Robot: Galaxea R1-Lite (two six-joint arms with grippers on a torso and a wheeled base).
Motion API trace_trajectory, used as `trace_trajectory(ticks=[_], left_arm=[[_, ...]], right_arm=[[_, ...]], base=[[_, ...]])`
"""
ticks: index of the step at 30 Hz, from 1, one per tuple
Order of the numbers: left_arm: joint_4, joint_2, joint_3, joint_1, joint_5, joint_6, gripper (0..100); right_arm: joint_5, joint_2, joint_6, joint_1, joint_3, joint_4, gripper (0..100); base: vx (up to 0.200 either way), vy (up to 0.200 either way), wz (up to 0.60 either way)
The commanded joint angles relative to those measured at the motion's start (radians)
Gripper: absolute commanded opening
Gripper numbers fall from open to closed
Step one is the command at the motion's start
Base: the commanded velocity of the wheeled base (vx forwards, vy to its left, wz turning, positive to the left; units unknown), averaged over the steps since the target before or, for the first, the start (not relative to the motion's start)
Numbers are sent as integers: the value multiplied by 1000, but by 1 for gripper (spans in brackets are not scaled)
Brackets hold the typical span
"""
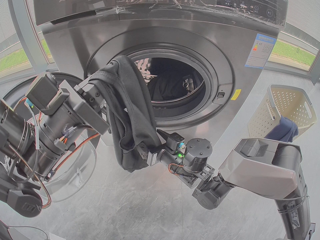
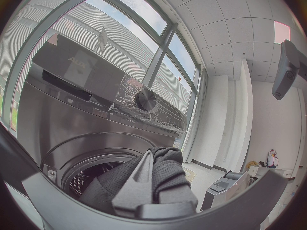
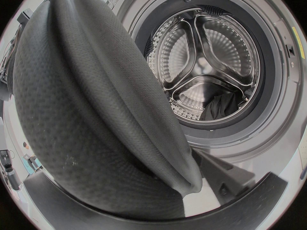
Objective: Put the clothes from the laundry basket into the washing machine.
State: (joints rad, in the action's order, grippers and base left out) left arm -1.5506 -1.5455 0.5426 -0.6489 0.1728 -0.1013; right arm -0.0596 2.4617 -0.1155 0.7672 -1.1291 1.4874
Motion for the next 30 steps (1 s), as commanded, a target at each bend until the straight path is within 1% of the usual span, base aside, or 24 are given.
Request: trace_trajectory(ticks=[1, 6, 7, 11, 12, 13, 14, 17, 18, 22, 25, 27, 28, 29, 30], left_arm=[[0, -5, 4, 6, -1, -3, 0], [3, -15, 13, 25, -9, -5, 0], [3, -21, 13, 45, -9, -5, 0], [4, -34, 16, 66, -12, -5, 0], [4, -36, 16, 68, -12, -5, 0], [4, -41, 14, 77, -13, -5, 0], [4, -42, 14, 84, -13, -5, 0], [4, -57, 5, 98, -13, -5, 0], [4, -65, 0, 103, -13, -5, 0], [4, -80, -26, 106, -12, -3, 0], [4, -84, -33, 103, -10, -3, 0], [3, -91, -24, 101, -12, -2, 0], [3, -91, -24, 101, -12, -2, 0], [3, -88, -16, 101, -13, -3, 0], [3, -85, -12, 101, -13, -3, 0]], right_arm=[[0, 5, -3, -5, -6, 7, 0], [-3, -24, -6, -25, 9, 13, 0], [-6, -56, -7, -42, 34, 13, 0], [-16, -130, -10, -74, 106, 14, 0], [-16, -135, -10, -75, 109, 14, 0], [-48, -185, -15, -92, 158, 16, 0], [-59, -216, -19, -98, 187, 16, 0], [-63, -296, -27, -120, 273, 17, 0], [-66, -322, -27, -121, 302, 19, 0], [-69, -408, -53, -117, 399, 48, 0], [-69, -452, -58, -111, 460, 50, 0], [-63, -457, -59, -101, 529, 53, 0], [-63, -457, -59, -101, 529, 53, 0], [-60, -445, -61, -80, 569, 54, 0], [-59, -420, -61, -69, 572, 54, 0]], base=[[0, 0, 0], [0, 0, 0], [0, 0, 0], [0, 0, 0], [0, 0, 0], [0, 0, 0], [0, 0, 0], [0, 0, 0], [0, 0, 0], [0, 0, 0], [0, 0, 0], [0, 0, 0], [0, 0, 0], [0, 0, 0], [0, 0, 0]])
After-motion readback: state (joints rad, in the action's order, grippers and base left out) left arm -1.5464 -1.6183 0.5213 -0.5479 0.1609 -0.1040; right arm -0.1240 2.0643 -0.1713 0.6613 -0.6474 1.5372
